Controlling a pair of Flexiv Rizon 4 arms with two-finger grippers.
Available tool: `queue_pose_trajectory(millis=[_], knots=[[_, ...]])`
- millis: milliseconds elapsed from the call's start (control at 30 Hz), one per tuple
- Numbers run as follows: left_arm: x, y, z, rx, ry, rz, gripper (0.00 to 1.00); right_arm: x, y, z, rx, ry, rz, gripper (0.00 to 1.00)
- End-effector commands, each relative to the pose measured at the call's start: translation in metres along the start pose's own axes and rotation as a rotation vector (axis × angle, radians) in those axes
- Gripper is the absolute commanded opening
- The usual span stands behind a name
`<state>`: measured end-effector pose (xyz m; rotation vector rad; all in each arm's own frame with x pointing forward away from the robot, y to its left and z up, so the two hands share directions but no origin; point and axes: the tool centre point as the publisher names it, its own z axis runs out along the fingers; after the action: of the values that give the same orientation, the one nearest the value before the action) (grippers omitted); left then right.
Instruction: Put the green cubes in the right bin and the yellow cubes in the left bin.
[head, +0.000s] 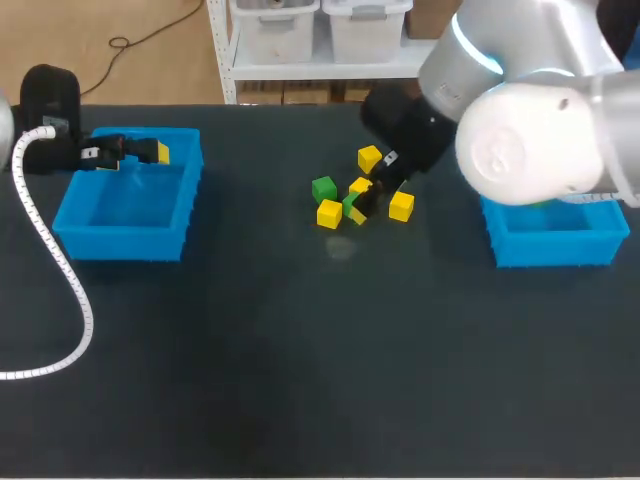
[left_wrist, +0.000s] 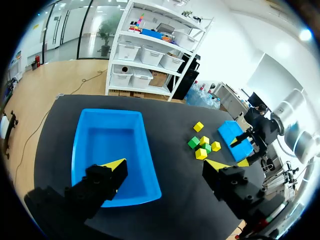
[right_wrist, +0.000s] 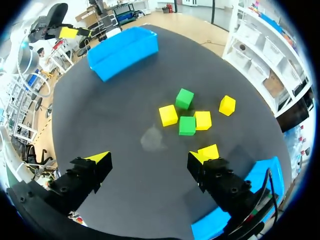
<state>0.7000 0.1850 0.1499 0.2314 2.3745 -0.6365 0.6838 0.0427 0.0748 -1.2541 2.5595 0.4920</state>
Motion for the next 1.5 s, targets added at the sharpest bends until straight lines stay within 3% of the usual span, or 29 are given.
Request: queue_pose_trajectory(millis=[33,400,900,1233,1500], knots=[[0.000,0.000,0.000,0.000,0.000,0.000,1.00,0.000,-0.002,0.010,0.004,0.008,0.007,1.00],[0.000,0.000,0.000,0.000,0.000,0.000,1.00,0.004,-0.003,0.031,0.008,0.029,0.017,1.00],[0.000,0.000,0.000,0.000,0.000,0.000,1.00,-0.006,-0.020,0.061,0.044,0.086,0.008,1.00],[0.000,0.000,0.000,0.000,0.000,0.000,1.00,-0.007,-0.031,0.067,0.104,0.102,-0.012,1.00],[0.000,0.000,0.000,0.000,0.000,0.000,1.00,-0.002,-0.028,0.060,0.115,0.086,-0.036,1.00]])
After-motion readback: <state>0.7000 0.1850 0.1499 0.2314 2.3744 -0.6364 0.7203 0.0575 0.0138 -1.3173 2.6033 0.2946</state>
